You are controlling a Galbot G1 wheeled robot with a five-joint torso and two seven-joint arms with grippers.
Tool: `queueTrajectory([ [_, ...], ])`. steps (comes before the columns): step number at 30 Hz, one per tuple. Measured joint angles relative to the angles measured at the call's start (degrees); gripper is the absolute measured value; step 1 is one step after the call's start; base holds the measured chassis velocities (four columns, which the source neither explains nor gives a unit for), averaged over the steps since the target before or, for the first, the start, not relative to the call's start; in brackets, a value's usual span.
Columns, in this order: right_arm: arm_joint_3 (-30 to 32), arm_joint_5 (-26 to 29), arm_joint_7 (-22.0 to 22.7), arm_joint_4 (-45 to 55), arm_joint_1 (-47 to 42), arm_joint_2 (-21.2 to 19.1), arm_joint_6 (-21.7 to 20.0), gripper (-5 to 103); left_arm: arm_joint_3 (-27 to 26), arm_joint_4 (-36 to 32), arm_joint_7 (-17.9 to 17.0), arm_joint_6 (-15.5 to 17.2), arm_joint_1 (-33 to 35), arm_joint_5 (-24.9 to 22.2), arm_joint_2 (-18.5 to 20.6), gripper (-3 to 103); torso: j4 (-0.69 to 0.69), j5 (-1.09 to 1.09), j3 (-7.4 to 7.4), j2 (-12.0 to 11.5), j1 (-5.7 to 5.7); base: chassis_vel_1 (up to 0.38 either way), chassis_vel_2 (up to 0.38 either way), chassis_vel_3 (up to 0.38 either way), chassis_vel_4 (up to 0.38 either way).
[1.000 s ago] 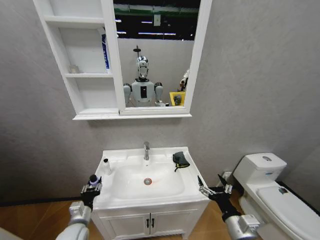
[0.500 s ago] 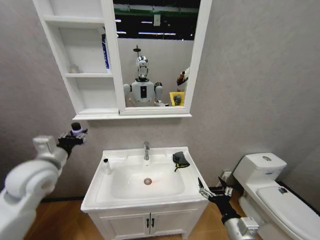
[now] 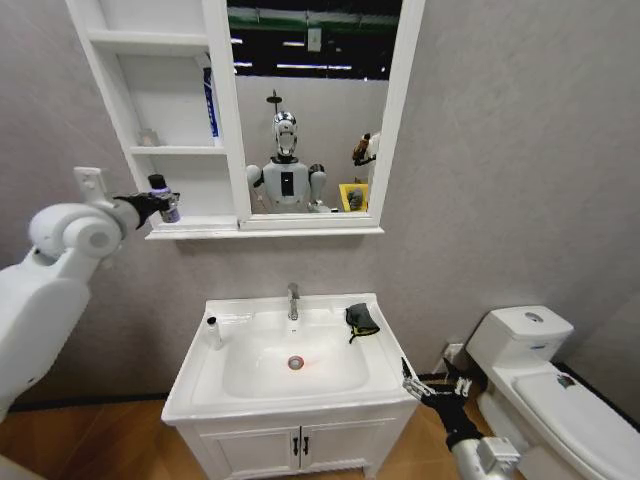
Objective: Move facial cleanser and shampoo from washbasin to cabinet, then wipe washbasin with towel.
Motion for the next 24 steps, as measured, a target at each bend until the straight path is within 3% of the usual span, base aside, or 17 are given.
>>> queueTrajectory([
  [10,2.42,0.23,-0.31,-0.14,-0.83,1.49,1.03,100,3.59,13.14,2.73,-2.16,-5.17,4.53,-6.67,43,0.02,0.00,0.00,0.00,0.00,0.000,0.000,0.000,0.000],
  [20,4.72,0.50,-2.15,0.37,-1.08,2.89,1.05,100,4.12,16.39,3.22,-3.00,-5.24,7.54,-9.63,43,0.01,0.00,-0.01,0.00,-0.02,0.000,0.000,0.000,0.000],
  [23,5.23,0.51,-2.60,0.62,-1.10,3.35,1.09,100,4.14,17.05,3.16,-3.77,-5.63,9.25,-10.04,60,0.00,0.00,-0.01,0.01,-0.01,0.000,0.000,0.000,0.000],
  [24,5.23,0.51,-2.60,0.62,-1.10,3.35,1.09,100,4.14,17.05,3.16,-3.77,-5.63,9.25,-10.04,60,0.00,0.00,-0.01,0.01,-0.01,0.000,0.000,0.000,0.000],
])
